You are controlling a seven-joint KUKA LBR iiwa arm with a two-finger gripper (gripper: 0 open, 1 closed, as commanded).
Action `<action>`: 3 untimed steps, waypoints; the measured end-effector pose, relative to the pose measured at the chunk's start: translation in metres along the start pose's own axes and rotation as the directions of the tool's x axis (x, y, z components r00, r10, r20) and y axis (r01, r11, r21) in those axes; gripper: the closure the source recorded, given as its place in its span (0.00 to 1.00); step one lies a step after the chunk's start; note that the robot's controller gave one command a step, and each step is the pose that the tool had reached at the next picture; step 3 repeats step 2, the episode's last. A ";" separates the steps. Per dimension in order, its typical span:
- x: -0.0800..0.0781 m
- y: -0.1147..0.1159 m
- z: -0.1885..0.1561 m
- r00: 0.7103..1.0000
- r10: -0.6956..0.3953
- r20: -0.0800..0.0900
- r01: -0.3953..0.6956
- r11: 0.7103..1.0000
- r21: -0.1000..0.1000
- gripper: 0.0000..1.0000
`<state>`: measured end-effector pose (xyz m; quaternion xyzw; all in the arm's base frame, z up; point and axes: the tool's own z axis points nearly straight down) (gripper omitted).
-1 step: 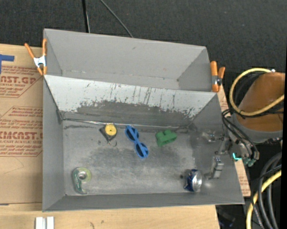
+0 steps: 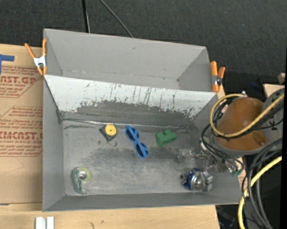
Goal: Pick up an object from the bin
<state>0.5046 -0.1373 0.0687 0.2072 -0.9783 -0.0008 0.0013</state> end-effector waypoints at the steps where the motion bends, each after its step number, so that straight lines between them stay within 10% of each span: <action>1: -0.001 0.000 -0.002 1.000 0.000 0.003 0.000 1.000 0.002 1.00; 2: 0.006 -0.007 -0.153 0.998 -0.058 0.009 0.058 0.998 0.009 1.00; 3: 0.006 -0.007 -0.153 0.998 -0.058 0.009 0.058 0.998 0.009 1.00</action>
Offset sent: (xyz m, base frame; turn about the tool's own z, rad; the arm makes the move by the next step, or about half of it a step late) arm 0.0000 0.0000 0.0000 0.0000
